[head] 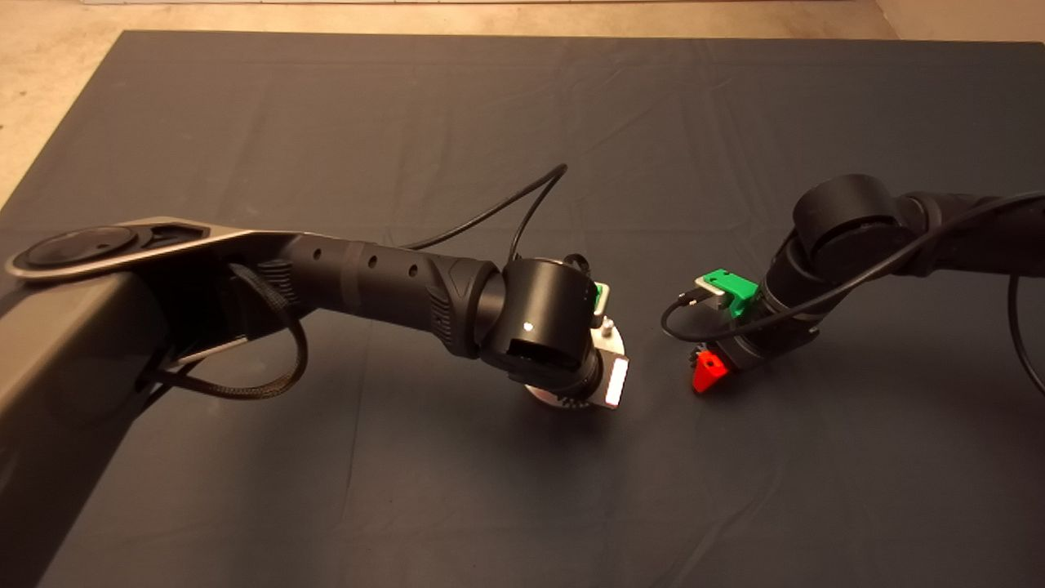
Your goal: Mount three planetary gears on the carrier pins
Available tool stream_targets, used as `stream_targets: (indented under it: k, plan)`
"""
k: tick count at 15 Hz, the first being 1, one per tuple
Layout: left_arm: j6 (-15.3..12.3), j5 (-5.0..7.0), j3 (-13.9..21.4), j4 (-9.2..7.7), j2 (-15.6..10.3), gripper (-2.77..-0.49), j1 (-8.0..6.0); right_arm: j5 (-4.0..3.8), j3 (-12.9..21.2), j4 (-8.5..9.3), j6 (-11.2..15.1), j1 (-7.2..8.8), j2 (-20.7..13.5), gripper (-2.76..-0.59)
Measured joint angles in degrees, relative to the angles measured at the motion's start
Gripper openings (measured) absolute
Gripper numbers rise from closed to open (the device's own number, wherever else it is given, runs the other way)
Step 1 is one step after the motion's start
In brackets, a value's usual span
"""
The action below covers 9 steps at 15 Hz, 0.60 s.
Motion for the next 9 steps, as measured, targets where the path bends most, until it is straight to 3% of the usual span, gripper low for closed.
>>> stream_targets:
  k: [3, 7, 9]
  plan:
    - [0.1, -0.61, 0.1, 0.0, -0.8, -2.43, 0.02, 0.0, 0.0, -0.02, 0.0, 0.0, 0.0, -0.6]
    - [0.1, -2.68, 0.7, 0.02, -2.2, -2.33, 0.2, 0.0, 0.0, -0.02, 0.0, 0.0, 0.0, -0.6]
    - [0.2, -2.57, 1.0, -0.04, -2.9, -2.23, 0.3, 0.0, 0.0, -0.02, 0.0, 0.0, 0.0, -0.6]
